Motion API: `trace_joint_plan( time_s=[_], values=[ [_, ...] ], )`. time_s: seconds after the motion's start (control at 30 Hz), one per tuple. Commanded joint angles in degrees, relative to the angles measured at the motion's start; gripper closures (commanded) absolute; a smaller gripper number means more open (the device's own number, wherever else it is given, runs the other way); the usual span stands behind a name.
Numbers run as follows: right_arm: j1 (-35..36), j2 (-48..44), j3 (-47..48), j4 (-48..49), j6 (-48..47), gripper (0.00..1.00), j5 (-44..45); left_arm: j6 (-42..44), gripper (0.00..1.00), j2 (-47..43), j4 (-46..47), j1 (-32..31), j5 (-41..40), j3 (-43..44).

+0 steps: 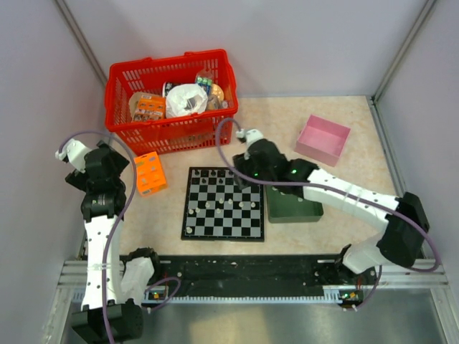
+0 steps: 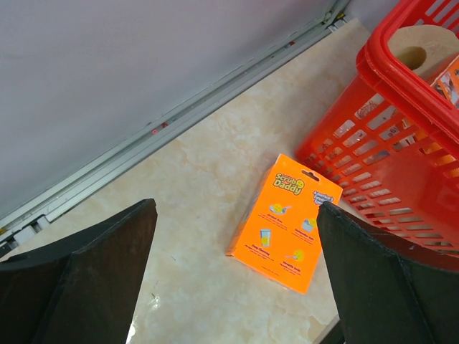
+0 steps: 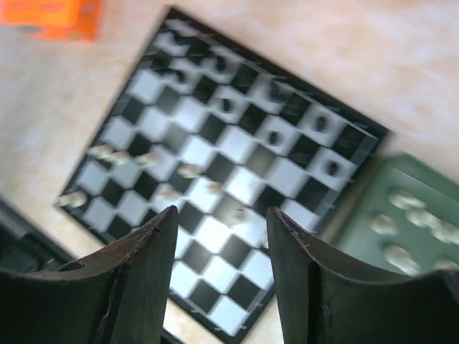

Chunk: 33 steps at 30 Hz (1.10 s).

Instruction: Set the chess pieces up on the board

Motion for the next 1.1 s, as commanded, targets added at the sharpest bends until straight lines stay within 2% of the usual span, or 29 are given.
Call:
trace_joint_plan(
  time_s=[0.0,0.13,0.27,0.4,0.57,0.77,1.07],
  values=[
    [-10.19,-5.83,-8.47,-1.54,2.66,0.47,3.57,-0.16,0.01,-0.97,3.31,0.27,2.69,-0.31],
    [-21.36,-7.95,-13.32,-4.17,2.76,0.48,2.42,0.19,0.01,-1.06,4.10,0.27,4.09,-0.49],
    [-26.56,-8.22,-16.57,-6.20,0.65,0.48,0.94,0.54,0.01,-1.24,4.45,0.27,4.62,-0.49],
    [-28.50,-7.34,-18.42,-7.07,-1.64,0.48,-0.03,0.72,0.01,-1.41,5.16,0.36,5.06,-1.10],
    [-29.55,-5.67,-19.04,-8.22,-0.15,0.52,-0.39,1.86,0.01,-0.97,4.37,0.27,2.96,-0.75],
    [-31.31,-4.27,-20.18,-7.96,0.38,0.52,-0.48,2.12,0.01,-0.97,4.98,0.27,3.57,-0.84],
    [-31.67,-1.63,-22.90,-4.97,1.26,0.55,-1.53,2.04,0.01,-0.18,6.12,0.27,4.62,-0.93]
  ],
)
